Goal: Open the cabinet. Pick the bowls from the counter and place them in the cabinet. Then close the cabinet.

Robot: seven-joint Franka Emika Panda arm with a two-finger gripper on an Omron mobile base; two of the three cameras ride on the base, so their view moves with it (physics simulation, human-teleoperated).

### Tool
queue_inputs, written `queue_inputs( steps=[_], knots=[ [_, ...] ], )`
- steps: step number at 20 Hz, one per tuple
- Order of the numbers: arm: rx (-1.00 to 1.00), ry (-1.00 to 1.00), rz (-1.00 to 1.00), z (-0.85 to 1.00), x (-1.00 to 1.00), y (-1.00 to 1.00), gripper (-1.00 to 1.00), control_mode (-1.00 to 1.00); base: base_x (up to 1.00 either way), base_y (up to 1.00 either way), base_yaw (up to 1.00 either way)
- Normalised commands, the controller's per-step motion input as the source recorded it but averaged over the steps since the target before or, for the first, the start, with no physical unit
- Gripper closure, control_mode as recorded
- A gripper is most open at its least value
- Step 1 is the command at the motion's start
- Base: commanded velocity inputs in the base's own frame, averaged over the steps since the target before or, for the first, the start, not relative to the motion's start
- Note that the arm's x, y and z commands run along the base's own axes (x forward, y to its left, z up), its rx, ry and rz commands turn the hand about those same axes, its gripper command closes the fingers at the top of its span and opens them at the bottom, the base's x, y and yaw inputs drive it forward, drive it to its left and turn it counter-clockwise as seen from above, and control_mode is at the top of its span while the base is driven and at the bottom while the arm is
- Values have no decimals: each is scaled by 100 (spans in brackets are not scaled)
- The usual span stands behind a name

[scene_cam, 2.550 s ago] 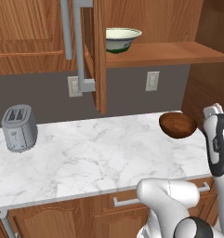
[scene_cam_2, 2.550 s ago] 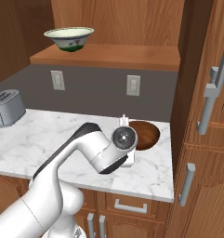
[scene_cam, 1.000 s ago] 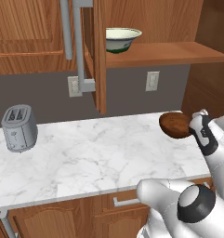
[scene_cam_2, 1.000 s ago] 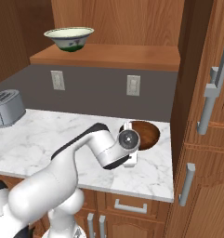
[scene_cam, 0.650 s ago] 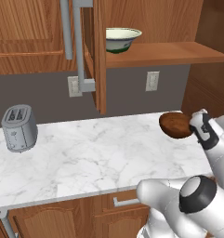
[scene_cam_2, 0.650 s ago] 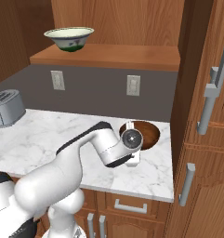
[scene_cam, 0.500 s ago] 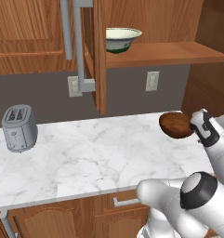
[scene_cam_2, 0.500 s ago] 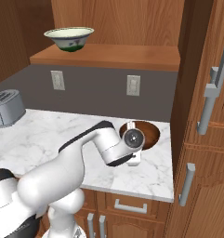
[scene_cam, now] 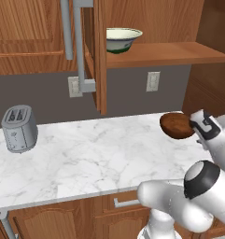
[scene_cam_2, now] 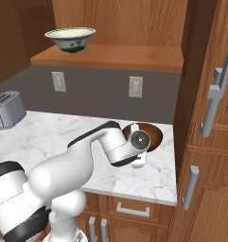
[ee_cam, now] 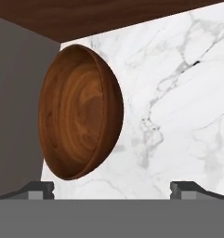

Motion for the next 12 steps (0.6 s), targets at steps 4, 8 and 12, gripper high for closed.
queue_inputs(
  steps=[4, 8, 12],
  knots=[
    [0, 0, 3, -17, 28, 0, -100, -100, 0, 0, 0],
    [0, 1, 3, -15, 20, -5, -100, -100, 0, 0, 0],
    [0, 3, 5, -20, 15, -13, -100, -100, 0, 0, 0]
  ],
)
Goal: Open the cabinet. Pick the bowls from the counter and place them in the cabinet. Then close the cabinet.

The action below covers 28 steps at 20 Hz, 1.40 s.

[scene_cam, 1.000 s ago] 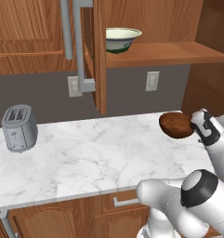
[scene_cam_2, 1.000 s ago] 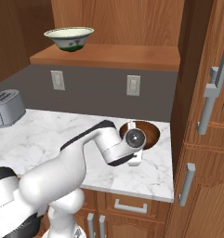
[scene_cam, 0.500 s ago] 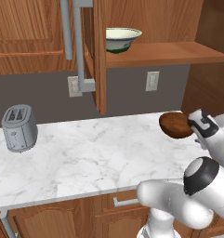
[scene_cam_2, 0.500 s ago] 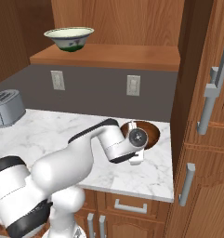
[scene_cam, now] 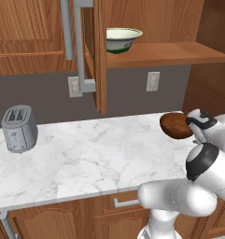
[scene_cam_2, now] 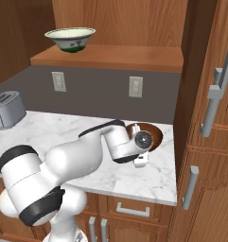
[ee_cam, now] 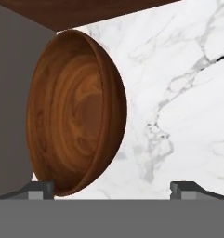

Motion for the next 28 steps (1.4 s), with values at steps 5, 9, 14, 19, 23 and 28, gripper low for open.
queue_inputs(
  steps=[5, 9, 14, 19, 23, 28],
  knots=[
    [0, 3, 5, -18, 19, -7, -100, -100, 0, 0, 0],
    [0, 1, 4, -15, 29, -5, -100, -100, 0, 0, 0],
    [0, 3, 4, -22, 43, -1, -100, -100, 0, 0, 0],
    [0, 2, 4, -27, 33, 0, -100, -100, 0, 0, 0],
    [0, 0, 2, -27, 43, 0, 100, -100, 0, 0, 0],
    [0, 0, 1, -23, 38, 0, 100, -100, 0, 0, 0]
  ],
)
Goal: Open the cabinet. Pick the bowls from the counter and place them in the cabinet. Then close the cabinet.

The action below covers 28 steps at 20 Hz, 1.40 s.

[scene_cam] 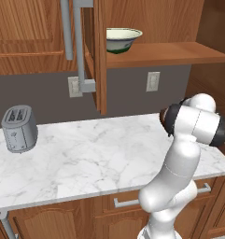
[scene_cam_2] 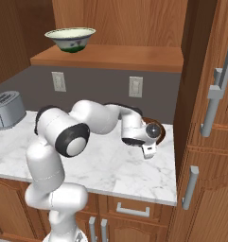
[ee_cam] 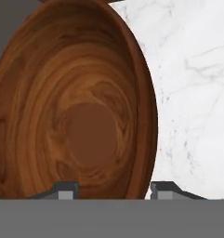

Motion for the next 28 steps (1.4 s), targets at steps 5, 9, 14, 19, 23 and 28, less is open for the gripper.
queue_inputs(
  steps=[5, 9, 14, 19, 23, 28],
  knots=[
    [0, 0, 1, -18, 32, 0, 100, -100, 0, 0, 0],
    [0, 0, 0, -26, 43, 0, 100, -100, 0, 0, 0],
    [0, 0, 0, -9, 26, 0, 100, -100, 0, 0, 0],
    [0, -4, 0, 0, 1, 0, 100, -100, 0, 0, 0],
    [0, -7, -2, 7, -1, 0, 100, -100, 0, 0, 0],
    [0, -3, -3, 37, -14, 0, 100, -100, 0, 0, 0]
  ],
)
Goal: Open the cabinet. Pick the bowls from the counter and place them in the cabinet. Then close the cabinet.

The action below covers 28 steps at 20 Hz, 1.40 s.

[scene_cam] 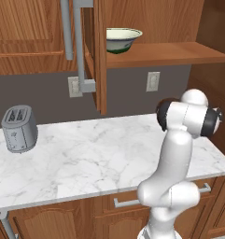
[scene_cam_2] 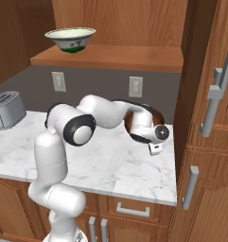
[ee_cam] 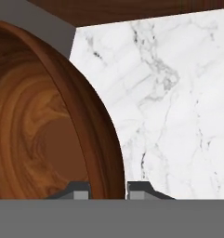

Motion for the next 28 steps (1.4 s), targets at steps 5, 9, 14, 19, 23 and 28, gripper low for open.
queue_inputs(
  steps=[5, 9, 14, 19, 23, 28],
  knots=[
    [0, -3, -2, 45, -30, 0, 100, -100, 0, 0, 0],
    [0, -3, -2, 44, -38, 0, 100, -100, 0, 0, 0],
    [-1, -6, -9, 38, -49, 0, 100, -100, 0, 0, 0],
    [-8, -18, -22, 29, -58, 10, 100, -100, 0, 0, 0],
    [-10, -16, -27, 33, -36, 13, 100, -100, 0, 0, 0],
    [-4, -4, -25, 39, -59, 0, 100, -100, 0, 0, 0]
  ],
)
